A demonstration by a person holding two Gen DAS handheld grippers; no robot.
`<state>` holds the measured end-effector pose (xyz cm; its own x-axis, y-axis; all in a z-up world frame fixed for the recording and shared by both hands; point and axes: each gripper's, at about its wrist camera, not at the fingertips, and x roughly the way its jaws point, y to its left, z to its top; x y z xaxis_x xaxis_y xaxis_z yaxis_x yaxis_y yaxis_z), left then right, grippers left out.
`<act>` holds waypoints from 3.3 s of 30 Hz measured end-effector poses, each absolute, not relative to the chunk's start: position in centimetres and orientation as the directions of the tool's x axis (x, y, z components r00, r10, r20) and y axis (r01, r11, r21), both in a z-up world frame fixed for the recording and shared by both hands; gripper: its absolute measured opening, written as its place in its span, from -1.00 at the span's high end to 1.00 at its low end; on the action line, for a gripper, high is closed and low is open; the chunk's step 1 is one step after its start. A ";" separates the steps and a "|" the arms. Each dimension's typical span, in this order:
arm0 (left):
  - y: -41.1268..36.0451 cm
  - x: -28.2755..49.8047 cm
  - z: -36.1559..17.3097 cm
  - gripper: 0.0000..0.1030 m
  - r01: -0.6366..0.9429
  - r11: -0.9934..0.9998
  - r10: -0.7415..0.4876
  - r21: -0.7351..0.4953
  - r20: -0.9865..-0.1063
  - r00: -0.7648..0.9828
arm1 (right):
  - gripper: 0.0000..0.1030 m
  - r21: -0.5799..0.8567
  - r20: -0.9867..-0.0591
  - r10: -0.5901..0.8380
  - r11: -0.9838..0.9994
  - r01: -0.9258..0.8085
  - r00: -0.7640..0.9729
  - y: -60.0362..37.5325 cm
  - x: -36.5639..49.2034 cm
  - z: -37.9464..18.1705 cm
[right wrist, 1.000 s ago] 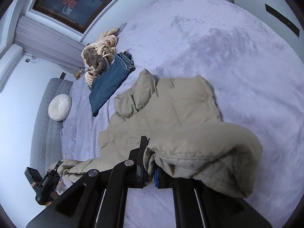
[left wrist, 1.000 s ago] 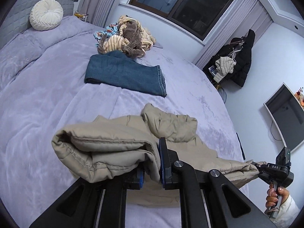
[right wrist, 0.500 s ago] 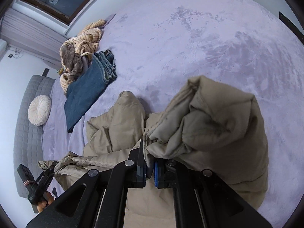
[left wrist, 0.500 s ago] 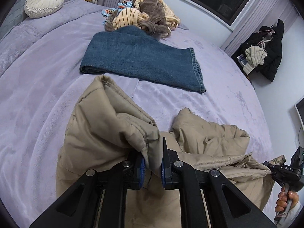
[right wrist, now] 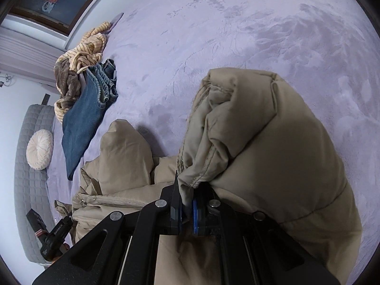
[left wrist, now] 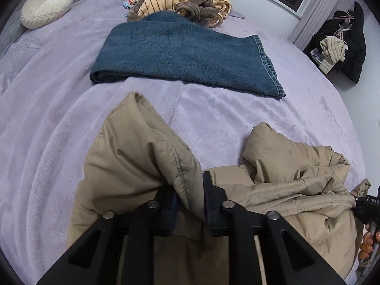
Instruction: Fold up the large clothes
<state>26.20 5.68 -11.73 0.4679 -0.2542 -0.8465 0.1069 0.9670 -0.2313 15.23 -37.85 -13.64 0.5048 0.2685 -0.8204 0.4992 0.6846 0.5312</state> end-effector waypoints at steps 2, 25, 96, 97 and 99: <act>6.3 24.9 -9.6 -0.93 0.099 0.975 -0.222 -0.200 -0.814 0.538 | 0.75 0.527 -0.820 0.267 0.696 0.488 0.506 -37.8 15.0 -12.4; -7.4 23.8 -14.0 0.28 0.391 0.887 -0.402 -0.244 -0.826 0.395 | 1.00 0.404 -0.846 0.285 0.895 0.192 0.451 -27.1 19.1 -15.5; 14.0 7.6 -16.6 -1.00 -0.162 0.818 -0.494 -0.552 -0.819 0.292 | -0.55 0.691 -0.722 0.311 0.381 0.615 0.618 -32.1 -8.0 -16.2; 14.2 7.6 -17.0 -1.00 -0.173 0.793 -0.524 -0.584 -0.799 0.293 | -0.63 0.703 -0.711 0.316 0.364 0.611 0.629 -32.2 -8.0 -16.6; 14.2 7.7 -17.7 -1.00 -0.183 0.748 -0.580 -0.638 -0.763 0.285 | -0.79 0.726 -0.687 0.320 0.330 0.603 0.653 -32.3 -7.9 -17.2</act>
